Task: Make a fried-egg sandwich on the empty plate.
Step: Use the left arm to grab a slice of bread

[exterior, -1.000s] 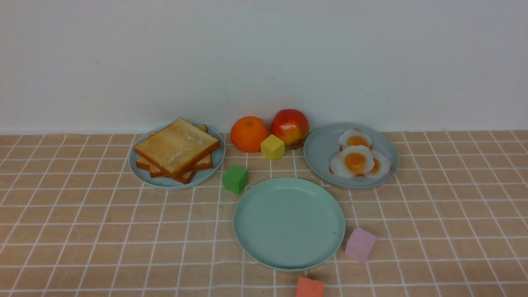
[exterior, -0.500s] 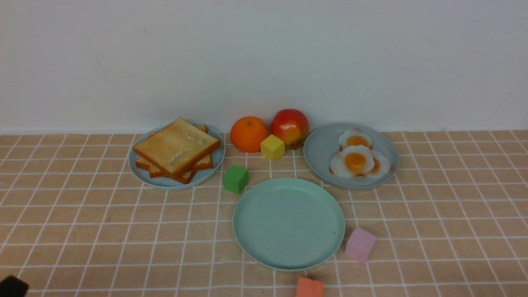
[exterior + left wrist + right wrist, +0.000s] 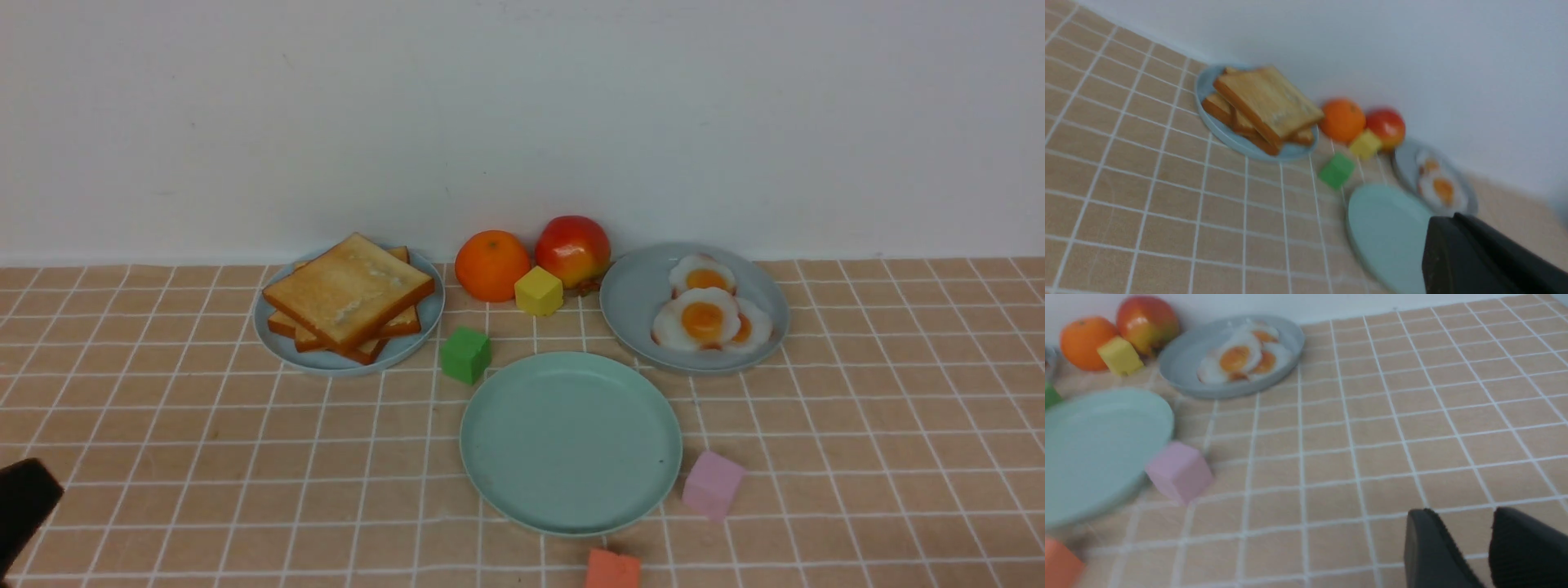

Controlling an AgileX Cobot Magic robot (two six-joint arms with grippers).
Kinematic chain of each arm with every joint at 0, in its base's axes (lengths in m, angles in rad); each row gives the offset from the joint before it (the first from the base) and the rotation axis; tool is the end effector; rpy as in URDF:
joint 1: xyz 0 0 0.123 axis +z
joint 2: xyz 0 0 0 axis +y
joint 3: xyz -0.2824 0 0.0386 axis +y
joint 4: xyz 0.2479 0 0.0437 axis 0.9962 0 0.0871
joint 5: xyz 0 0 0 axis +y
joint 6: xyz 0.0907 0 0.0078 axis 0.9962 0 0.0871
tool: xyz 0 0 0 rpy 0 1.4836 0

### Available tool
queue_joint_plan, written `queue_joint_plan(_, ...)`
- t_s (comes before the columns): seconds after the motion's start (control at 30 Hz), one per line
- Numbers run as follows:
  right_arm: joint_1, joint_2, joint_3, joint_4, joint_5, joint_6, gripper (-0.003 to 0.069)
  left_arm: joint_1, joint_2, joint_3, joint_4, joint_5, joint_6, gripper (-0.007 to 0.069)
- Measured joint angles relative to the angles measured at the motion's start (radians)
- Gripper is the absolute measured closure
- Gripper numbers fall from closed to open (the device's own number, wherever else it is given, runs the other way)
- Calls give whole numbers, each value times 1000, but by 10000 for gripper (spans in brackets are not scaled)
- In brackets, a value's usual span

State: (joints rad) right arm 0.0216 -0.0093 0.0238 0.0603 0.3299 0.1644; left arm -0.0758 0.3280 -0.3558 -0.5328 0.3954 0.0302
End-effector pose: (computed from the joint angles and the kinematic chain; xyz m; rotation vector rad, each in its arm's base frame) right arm 0.0537 0.0029 0.1758 0.1690 1.8237 0.1890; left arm 0.0770 -0.0238 0.2806 -0.2158 1.8196 -0.5629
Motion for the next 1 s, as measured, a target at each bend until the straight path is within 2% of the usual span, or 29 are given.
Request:
queue_joint_plan(0.03,0,0,0,17,-11,13,419,-15,26,-20,0,22,32,638)
queue_joint_plan(0.13,0,0,2,173,-98,94,419,-117,186,-124,25,136,166,638)
queue_joint_plan(0.2,0,0,2,242,-139,127,419,-166,265,-174,48,180,212,638)
queue_joint_plan(0.3,0,0,2,325,-198,154,419,-240,442,-265,85,204,253,638)
queue_joint_plan(0.43,0,0,0,382,-207,156,424,-266,593,-344,82,168,263,638)
queue_joint_plan(0.57,0,12,-118,390,3,88,497,-266,734,-451,138,185,263,638)
queue_joint_plan(0.73,0,173,-452,389,401,-164,661,-266,914,-615,224,242,233,638)
queue_joint_plan(0.87,0,324,-658,388,606,-297,671,-266,1108,-733,294,172,231,638)
queue_joint_plan(1.0,45,375,-758,371,644,-337,669,-266,1322,-879,395,163,203,636)
